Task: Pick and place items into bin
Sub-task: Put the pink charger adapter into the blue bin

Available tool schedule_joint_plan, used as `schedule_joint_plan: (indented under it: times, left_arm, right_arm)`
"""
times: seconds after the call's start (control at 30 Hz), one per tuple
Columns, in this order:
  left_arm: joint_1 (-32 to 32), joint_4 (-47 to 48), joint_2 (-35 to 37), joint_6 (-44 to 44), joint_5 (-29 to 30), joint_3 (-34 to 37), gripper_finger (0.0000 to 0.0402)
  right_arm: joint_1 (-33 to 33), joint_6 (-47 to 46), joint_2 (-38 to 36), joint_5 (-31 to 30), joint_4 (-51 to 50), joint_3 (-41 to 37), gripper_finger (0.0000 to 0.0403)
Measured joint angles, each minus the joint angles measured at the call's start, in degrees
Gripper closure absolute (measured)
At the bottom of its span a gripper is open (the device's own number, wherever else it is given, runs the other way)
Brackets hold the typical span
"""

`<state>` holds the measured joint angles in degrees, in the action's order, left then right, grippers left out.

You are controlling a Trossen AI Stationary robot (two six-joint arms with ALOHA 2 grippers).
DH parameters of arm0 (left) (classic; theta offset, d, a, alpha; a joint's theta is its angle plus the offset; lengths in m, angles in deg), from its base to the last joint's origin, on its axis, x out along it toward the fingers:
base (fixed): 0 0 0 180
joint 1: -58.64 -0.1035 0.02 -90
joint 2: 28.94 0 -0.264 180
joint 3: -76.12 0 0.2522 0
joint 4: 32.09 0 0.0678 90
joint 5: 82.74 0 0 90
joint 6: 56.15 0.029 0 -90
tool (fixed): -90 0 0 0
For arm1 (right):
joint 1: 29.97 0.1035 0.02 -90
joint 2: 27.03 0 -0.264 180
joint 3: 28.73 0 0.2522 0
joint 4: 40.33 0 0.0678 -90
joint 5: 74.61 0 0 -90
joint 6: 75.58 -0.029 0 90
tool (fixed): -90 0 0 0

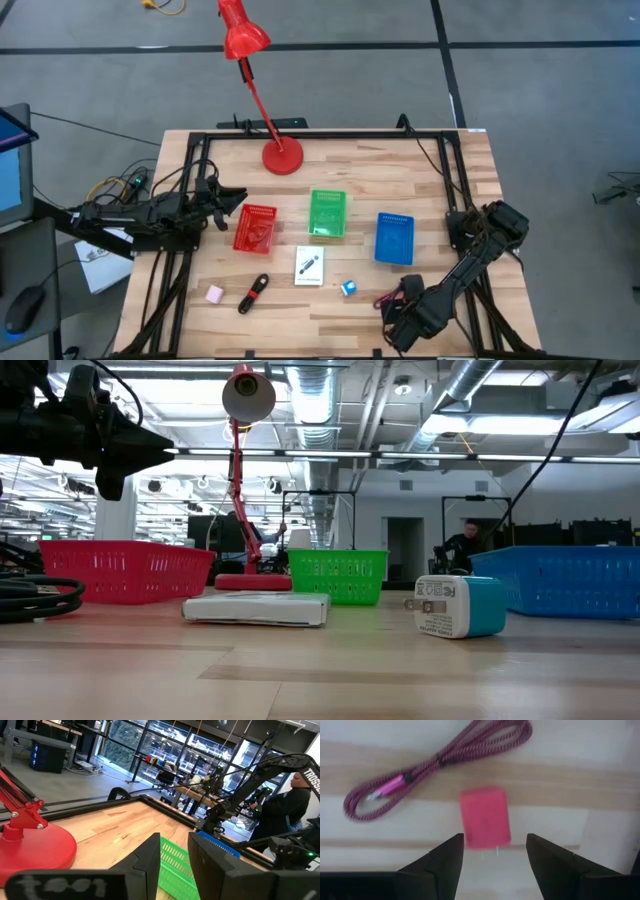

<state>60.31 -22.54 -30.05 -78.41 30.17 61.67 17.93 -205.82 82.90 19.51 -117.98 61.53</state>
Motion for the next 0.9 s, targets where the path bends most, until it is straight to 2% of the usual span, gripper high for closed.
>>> schedule_joint_plan:
  times: [0.17, 0.7, 0.9]
  left_arm:
    - [0.0, 0.0, 0.0, 0.0, 0.0, 0.0, 0.0314]
    - [0.0, 0.0, 0.0, 0.0, 0.0, 0.0, 0.0314]
    - [0.0, 0.0, 0.0, 0.0, 0.0, 0.0, 0.0314]
  right_arm:
    - [-1.0, 1.3, 0.0, -1.0, 3.1, -3.2, 0.019]
    - [-2.2, 0.0, 0.0, -1.1, 3.1, -3.3, 0.019]
    - [-2.8, 0.1, 0.0, -1.2, 6.8, -6.4, 0.0191]
